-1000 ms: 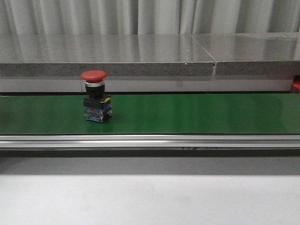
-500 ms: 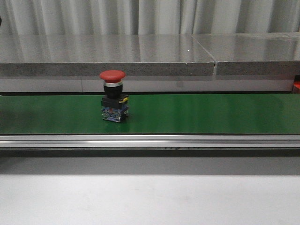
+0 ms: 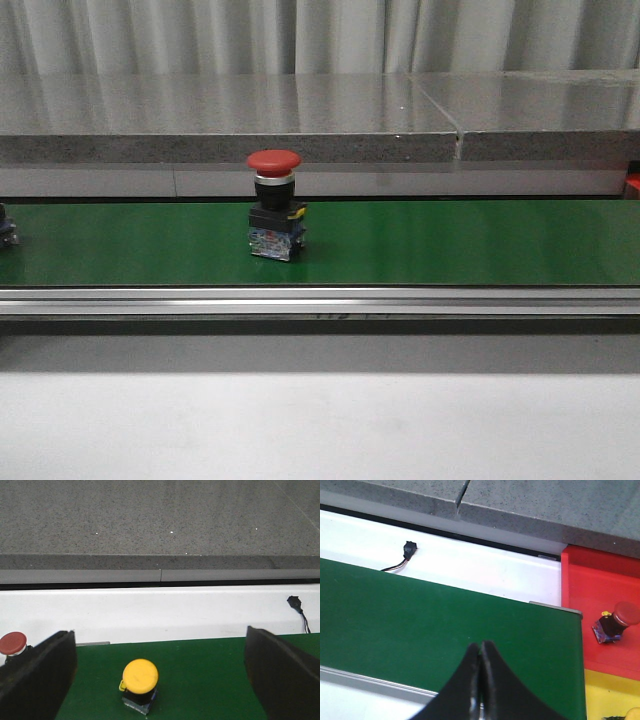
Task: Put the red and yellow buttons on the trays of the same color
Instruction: 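Lower the yellow button onto the green belt and open the left gripper, then grasp the red button at the belt end with the right gripper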
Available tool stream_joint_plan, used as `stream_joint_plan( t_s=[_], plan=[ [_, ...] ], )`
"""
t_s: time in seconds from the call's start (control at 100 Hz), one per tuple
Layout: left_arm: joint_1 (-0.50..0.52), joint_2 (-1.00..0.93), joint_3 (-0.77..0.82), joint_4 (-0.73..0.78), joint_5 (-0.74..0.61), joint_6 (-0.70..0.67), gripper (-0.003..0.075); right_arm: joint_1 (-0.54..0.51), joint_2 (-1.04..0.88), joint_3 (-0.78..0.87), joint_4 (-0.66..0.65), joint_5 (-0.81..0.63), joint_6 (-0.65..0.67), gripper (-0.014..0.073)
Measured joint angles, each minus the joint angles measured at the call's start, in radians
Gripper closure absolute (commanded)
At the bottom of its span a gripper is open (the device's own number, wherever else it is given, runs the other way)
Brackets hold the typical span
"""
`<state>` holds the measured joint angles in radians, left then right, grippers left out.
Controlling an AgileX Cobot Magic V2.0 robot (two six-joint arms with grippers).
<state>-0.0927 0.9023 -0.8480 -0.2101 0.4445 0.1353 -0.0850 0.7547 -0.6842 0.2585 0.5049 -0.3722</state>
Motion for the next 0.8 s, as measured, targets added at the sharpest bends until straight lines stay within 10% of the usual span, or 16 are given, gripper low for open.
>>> stream_joint_plan(
  t_s=[0.35, 0.8],
  plan=[
    [0.000, -0.360, 0.302, 0.008, -0.038, 0.000, 0.0090, 0.000, 0.000, 0.000, 0.000, 0.000, 0.000, 0.0662],
    [0.000, -0.560, 0.410, 0.010, -0.038, 0.002, 0.0715, 0.000, 0.000, 0.000, 0.000, 0.000, 0.000, 0.0662]
  ],
)
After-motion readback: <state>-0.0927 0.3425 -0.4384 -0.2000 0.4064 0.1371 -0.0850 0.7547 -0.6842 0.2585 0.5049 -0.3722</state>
